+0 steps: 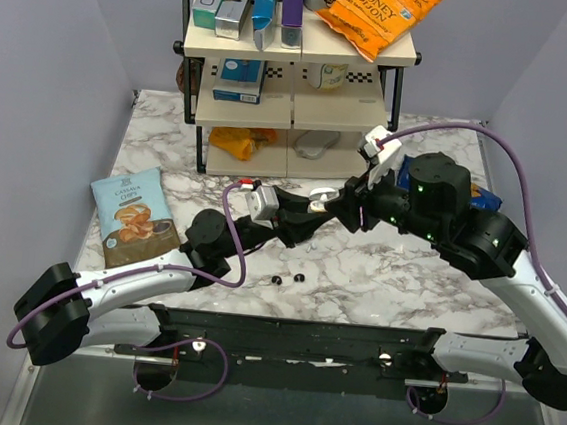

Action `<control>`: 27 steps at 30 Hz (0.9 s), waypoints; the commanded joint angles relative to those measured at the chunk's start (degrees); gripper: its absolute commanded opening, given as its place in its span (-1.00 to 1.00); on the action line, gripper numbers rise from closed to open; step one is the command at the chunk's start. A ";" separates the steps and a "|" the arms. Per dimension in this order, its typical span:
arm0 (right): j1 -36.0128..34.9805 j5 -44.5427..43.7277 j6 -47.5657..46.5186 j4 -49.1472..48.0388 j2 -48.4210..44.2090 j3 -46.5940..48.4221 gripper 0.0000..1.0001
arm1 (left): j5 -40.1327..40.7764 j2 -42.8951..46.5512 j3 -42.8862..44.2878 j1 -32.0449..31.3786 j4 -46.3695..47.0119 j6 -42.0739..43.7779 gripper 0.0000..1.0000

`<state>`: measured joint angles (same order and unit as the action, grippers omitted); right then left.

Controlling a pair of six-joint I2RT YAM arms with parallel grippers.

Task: Insert the wireless bluetooth earbuds into the charging case
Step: Adjust the earbud with the charging case.

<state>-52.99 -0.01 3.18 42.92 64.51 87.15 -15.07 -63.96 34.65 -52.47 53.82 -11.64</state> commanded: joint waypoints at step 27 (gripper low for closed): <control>-0.36 0.63 -0.10 -3.37 1.85 -0.58 -0.17 | -2.77 1.12 1.21 0.26 1.64 -0.23 -1.00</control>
<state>-52.99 -0.10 3.16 41.10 65.69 87.09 -15.51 -63.75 34.70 -52.21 53.87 -11.66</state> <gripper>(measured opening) 0.422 0.368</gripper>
